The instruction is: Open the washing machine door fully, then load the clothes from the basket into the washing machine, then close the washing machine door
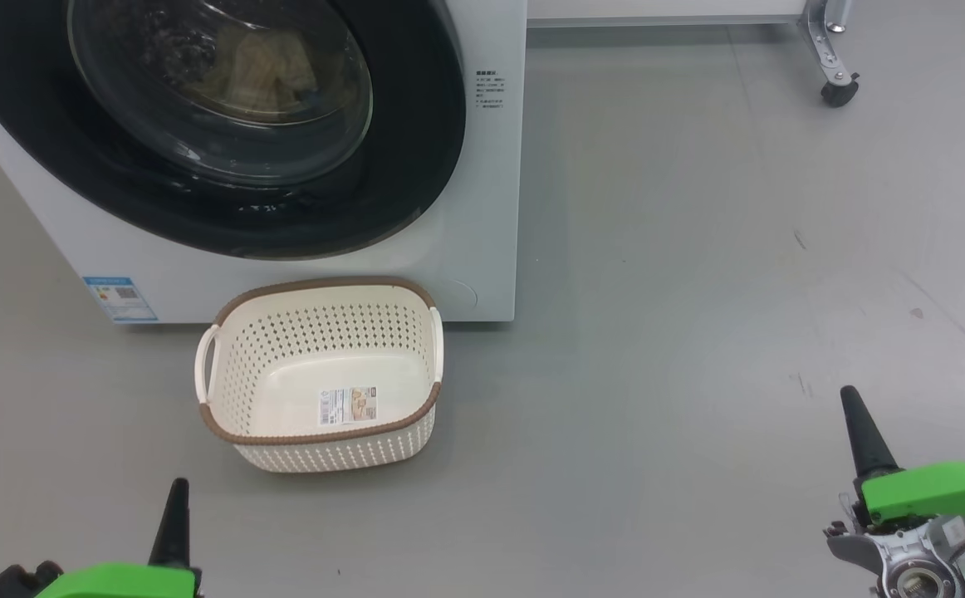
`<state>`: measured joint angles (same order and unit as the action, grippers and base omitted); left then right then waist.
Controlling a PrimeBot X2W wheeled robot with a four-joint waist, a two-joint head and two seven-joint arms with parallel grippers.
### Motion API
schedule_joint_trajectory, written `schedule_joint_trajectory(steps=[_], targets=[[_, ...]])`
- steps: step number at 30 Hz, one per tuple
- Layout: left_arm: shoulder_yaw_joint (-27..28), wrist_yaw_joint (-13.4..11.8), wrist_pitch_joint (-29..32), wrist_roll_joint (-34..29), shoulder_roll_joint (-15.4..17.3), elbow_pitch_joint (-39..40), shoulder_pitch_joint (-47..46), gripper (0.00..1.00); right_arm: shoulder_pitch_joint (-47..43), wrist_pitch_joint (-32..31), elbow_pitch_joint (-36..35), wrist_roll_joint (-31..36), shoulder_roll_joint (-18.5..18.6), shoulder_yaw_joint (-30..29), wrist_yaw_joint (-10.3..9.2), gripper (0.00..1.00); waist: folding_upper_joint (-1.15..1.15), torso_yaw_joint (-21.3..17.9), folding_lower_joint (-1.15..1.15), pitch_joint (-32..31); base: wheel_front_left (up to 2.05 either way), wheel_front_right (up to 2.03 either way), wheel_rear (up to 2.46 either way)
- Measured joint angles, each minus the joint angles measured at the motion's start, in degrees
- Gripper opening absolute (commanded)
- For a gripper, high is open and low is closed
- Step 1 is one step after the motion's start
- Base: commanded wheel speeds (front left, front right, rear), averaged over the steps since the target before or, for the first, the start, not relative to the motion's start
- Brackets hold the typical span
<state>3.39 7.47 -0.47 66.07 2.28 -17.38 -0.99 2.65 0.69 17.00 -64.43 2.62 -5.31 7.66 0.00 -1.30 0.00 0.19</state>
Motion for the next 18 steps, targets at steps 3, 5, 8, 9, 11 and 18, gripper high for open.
schedule_joint_trajectory(steps=[3,5,8,9,11,18], targets=[[0.08,-0.01,0.51,1.86,0.00,0.04,-0.02,0.00,0.01,-0.56,-0.02,-1.96,0.00,-0.08,0.00,0.00,0.00,0.10,0.00,0.00,0.00,0.00,0.00],[0.11,-0.01,0.60,3.20,0.00,0.05,-0.12,0.00,0.01,-0.89,-0.03,-3.34,0.00,-0.20,0.00,0.00,0.00,0.16,0.00,0.00,0.00,0.00,0.00],[0.15,-0.01,1.08,4.34,0.00,0.19,-0.26,0.00,0.01,-1.22,-0.07,-4.67,0.00,-0.32,0.00,0.00,0.00,0.22,0.00,0.00,0.00,0.00,0.00],[0.20,-0.01,1.49,5.67,0.00,0.34,-0.36,0.00,0.02,-1.49,-0.08,-5.90,0.00,-0.41,0.00,0.00,0.00,0.29,0.00,0.00,0.00,0.00,0.00],[0.20,-0.01,1.59,6.27,0.00,0.35,-0.41,0.00,0.02,-1.74,-0.09,-6.56,0.00,-0.44,0.00,0.00,0.00,0.32,0.00,0.00,0.00,0.00,0.00],[0.32,-0.01,2.71,10.67,0.00,0.42,-0.70,0.00,0.03,-2.82,-0.15,-11.31,0.00,-0.81,-0.01,0.00,0.00,0.54,0.00,-0.01,0.00,0.00,0.00]])
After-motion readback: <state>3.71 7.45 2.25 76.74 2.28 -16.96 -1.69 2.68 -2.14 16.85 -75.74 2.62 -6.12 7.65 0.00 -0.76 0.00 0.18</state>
